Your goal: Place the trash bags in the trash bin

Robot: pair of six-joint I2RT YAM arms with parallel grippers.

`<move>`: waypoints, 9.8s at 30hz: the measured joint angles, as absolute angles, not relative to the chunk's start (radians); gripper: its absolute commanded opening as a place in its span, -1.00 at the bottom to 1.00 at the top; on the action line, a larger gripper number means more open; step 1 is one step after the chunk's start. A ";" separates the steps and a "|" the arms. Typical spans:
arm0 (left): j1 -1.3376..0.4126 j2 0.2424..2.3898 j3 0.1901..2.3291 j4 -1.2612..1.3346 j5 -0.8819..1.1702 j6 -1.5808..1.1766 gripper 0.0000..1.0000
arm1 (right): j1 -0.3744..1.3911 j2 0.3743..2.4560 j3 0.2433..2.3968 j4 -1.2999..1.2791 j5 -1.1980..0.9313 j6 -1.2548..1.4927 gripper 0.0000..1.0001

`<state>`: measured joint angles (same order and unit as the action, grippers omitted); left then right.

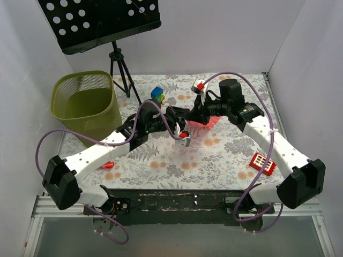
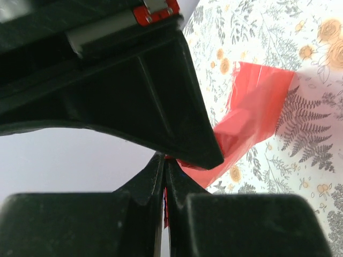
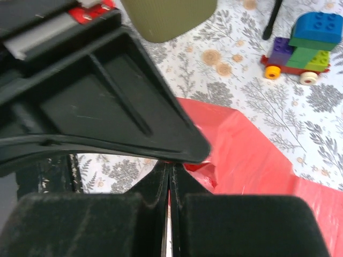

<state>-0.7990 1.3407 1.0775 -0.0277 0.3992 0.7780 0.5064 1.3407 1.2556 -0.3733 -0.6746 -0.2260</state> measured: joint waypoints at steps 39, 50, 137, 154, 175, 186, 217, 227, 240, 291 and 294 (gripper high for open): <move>-0.796 1.338 1.043 -0.026 0.361 0.738 -1.00 | 0.495 1.367 1.248 -0.332 -0.673 -0.186 -0.97; -0.796 1.350 1.040 0.015 0.345 0.715 -1.00 | 0.511 1.338 1.240 -0.335 -0.653 -0.190 -0.97; -0.804 1.318 1.003 0.067 0.299 0.703 -1.00 | 0.483 1.443 1.396 -0.343 -0.561 -0.244 -0.97; -0.817 1.391 1.000 0.060 0.216 0.654 -1.00 | 0.604 1.262 1.183 -0.256 -0.427 -0.251 -0.97; -0.799 1.336 1.010 0.063 0.223 0.668 -1.00 | 0.604 1.356 1.312 -0.345 -0.477 -0.241 -0.97; -0.814 1.319 1.008 0.047 0.228 0.654 -1.00 | 0.598 1.370 1.317 -0.261 -0.472 -0.271 -0.97; -0.831 1.353 0.974 0.211 0.196 0.611 -1.00 | 0.562 1.366 1.237 -0.291 -0.446 -0.250 -0.97; -0.827 1.382 0.953 0.309 0.064 0.665 -1.00 | 0.588 1.357 1.337 -0.363 -0.504 -0.155 -0.97; -0.847 1.330 0.939 0.295 0.127 0.688 -1.00 | 0.556 1.428 1.353 -0.340 -0.474 -0.224 -0.97; -0.847 1.382 0.930 0.315 0.075 0.683 -1.00 | 0.585 1.361 1.293 -0.400 -0.397 -0.410 -0.97; -0.848 1.382 0.930 0.314 0.069 0.680 -1.00 | 0.585 1.362 1.296 -0.398 -0.407 -0.399 -0.97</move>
